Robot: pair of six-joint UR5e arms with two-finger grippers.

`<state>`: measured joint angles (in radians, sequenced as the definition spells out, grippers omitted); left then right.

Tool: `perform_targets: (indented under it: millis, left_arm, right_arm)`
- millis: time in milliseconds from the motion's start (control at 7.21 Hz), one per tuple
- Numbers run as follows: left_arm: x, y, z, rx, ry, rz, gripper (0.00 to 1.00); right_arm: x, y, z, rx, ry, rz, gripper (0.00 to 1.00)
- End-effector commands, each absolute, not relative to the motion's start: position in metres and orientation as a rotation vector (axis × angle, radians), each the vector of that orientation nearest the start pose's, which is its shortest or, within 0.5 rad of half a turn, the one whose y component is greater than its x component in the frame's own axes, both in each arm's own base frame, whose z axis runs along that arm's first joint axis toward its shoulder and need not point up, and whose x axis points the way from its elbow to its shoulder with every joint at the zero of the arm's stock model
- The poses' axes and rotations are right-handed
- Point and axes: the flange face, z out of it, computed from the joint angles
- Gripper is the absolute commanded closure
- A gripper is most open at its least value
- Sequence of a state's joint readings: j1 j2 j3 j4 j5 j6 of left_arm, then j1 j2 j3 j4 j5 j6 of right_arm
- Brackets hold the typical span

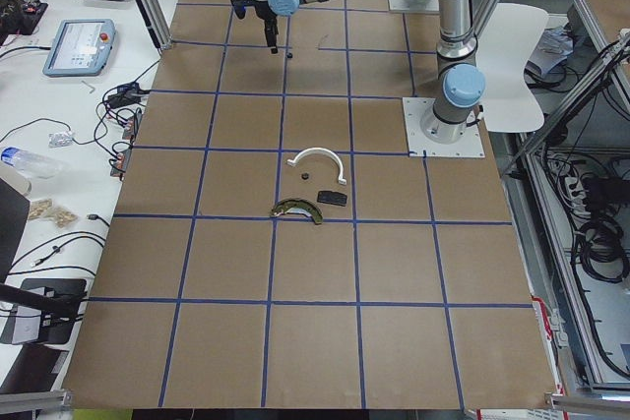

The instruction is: Place bearing gear from tray to pile

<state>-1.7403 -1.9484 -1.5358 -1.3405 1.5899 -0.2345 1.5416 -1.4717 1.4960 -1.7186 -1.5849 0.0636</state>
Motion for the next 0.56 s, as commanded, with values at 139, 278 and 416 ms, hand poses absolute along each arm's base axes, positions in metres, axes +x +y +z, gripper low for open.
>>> perform_targets:
  millis: [139,278,416]
  left_arm:
    - [-0.293,-0.558,0.237,-0.099,3.129,0.122,0.0]
    - [-0.302,-0.558,0.229,-0.106,3.166,0.106,0.0]
    - [-0.304,-0.562,0.22,-0.11,3.185,0.096,0.0]
  right_arm:
    - [0.124,-0.55,0.497,0.187,3.061,-0.277,0.0]
    - [0.123,-0.55,0.492,0.286,3.055,-0.251,0.0]
    - [0.124,-0.548,0.491,0.29,3.056,-0.232,0.0]
